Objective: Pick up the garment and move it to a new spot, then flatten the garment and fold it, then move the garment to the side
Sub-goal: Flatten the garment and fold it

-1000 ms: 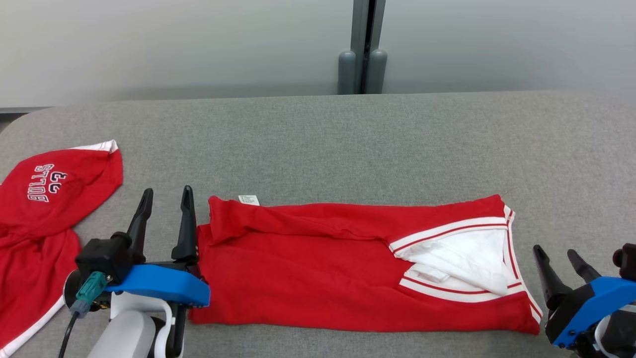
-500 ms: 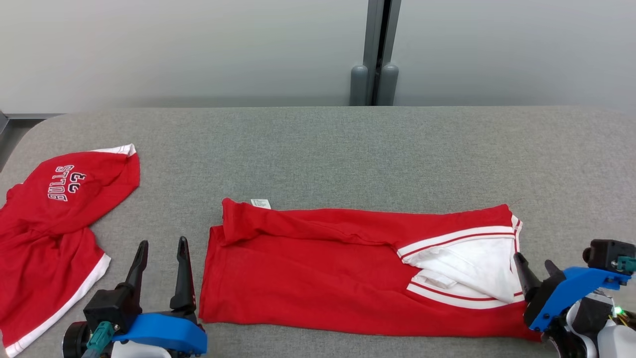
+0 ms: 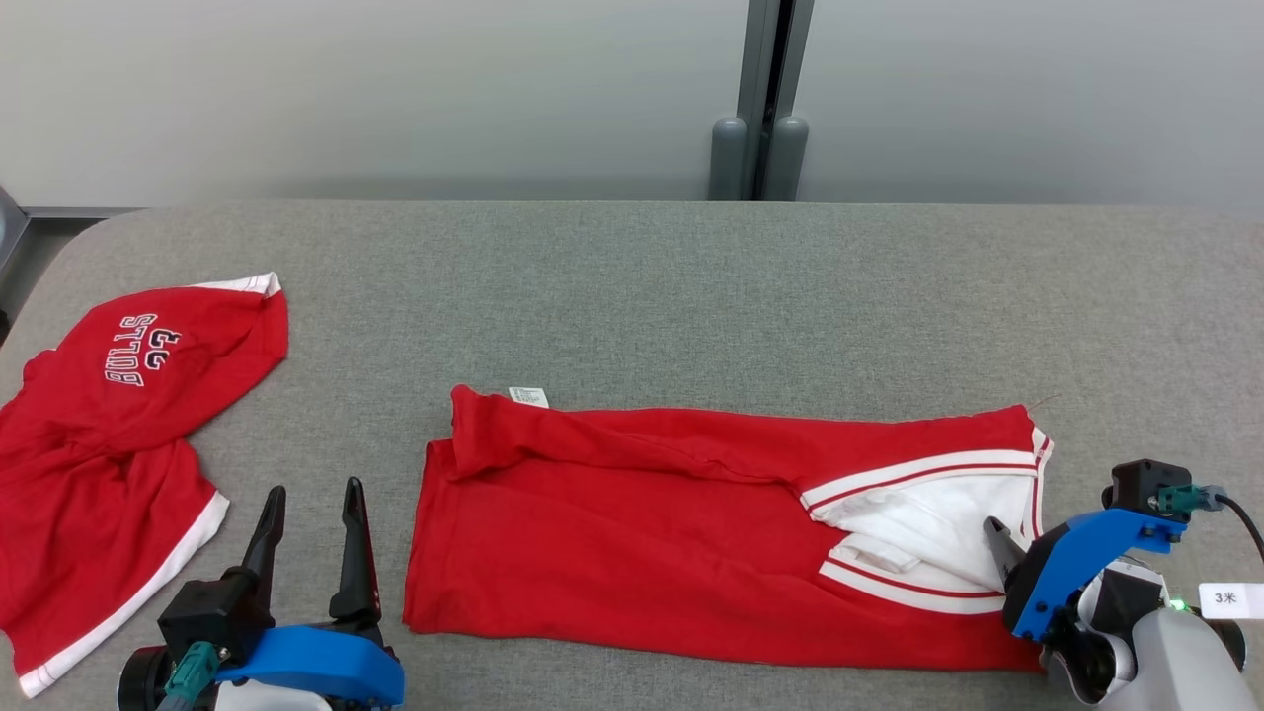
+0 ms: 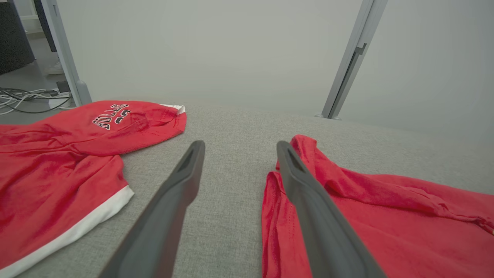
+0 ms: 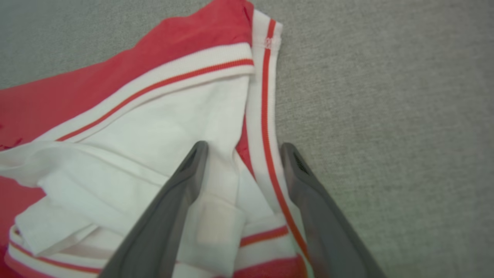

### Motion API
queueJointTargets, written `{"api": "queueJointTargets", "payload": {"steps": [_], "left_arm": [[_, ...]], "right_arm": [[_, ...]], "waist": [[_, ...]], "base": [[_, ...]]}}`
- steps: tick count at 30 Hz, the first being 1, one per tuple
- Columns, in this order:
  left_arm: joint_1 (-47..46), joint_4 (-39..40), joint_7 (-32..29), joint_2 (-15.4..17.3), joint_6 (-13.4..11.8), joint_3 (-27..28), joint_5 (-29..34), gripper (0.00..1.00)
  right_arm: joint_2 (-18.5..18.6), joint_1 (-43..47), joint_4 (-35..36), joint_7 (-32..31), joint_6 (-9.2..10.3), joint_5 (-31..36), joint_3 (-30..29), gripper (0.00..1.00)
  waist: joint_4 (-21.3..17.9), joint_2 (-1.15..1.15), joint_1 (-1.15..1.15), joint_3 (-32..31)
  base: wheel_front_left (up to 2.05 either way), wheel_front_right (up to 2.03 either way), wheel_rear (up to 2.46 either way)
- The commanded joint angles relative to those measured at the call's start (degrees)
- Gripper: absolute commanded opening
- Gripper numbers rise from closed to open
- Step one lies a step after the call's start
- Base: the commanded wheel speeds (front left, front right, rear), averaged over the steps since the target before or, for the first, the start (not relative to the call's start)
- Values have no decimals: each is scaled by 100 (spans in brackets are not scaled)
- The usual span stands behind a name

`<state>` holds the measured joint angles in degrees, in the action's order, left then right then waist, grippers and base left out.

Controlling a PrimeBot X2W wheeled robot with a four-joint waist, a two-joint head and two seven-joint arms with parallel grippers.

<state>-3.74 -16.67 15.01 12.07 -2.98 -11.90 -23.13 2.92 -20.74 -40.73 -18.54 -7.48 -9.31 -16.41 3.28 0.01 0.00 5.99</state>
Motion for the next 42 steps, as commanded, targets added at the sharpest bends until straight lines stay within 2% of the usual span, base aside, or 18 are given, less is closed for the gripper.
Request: {"api": "queueJointTargets", "payload": {"steps": [1, 2, 3, 8, 12, 21, 24, 26, 30, 35, 42], "left_arm": [[-59, -34, 23, -20, 38, 34, 43, 100], [-60, -47, 23, -20, 48, 48, 52, 100], [-72, -55, 23, -13, 47, 72, 59, 100], [-122, -50, 23, 2, 77, 136, 110, 100], [-113, -30, 23, 6, 80, 151, 150, 100], [-68, 88, 23, 8, 53, 203, 201, 100], [-77, 104, 23, 8, 70, 201, 214, 100], [-94, 105, 23, 5, 75, 198, 212, 100], [-108, 108, 22, 2, 86, 213, 223, 100], [-121, 96, 22, -6, 97, 184, 247, 100], [-172, 88, 22, -20, 139, 152, 251, 100]], "right_arm": [[-9, -80, -195, -46, -3, 13, 53, 100], [-13, -106, -269, -16, -3, 20, 64, 38], [-14, -128, -328, -6, -4, 66, 110, 0], [11, -224, -353, 74, -3, 32, 142, 0], [261, -171, -64, 138, -2, -2, 23, 0], [991, 199, 1063, -275, -2, 251, -437, 0], [1077, 300, 1495, -471, -2, 346, -496, 0], [1006, 370, 1795, -615, -2, 355, -431, 0], [692, 507, 2364, -875, -3, 256, 9, 0], [322, 613, 2813, -1106, -3, 162, 1077, 0], [35, 240, 2494, -1105, -2, -259, 2435, 0]], "waist": [[9, -1, 0, -3], [14, -1, 0, -5], [20, -1, 0, -7], [16, -1, 0, -44], [-16, -1, 0, -86], [-167, -1, 0, -79], [-198, -1, 0, -78], [-211, -1, 0, -85], [-213, -1, 0, -111], [-159, -1, 0, -134], [9, -1, 0, -73]], "base": [[0, 0, 0], [0, 0, 0], [0, 0, 0], [0, 0, 0], [0, 0, 0], [0, 0, 0], [0, 0, 0], [0, 0, 0], [0, 0, 0], [0, 0, 0], [0, 0, 0]]}}
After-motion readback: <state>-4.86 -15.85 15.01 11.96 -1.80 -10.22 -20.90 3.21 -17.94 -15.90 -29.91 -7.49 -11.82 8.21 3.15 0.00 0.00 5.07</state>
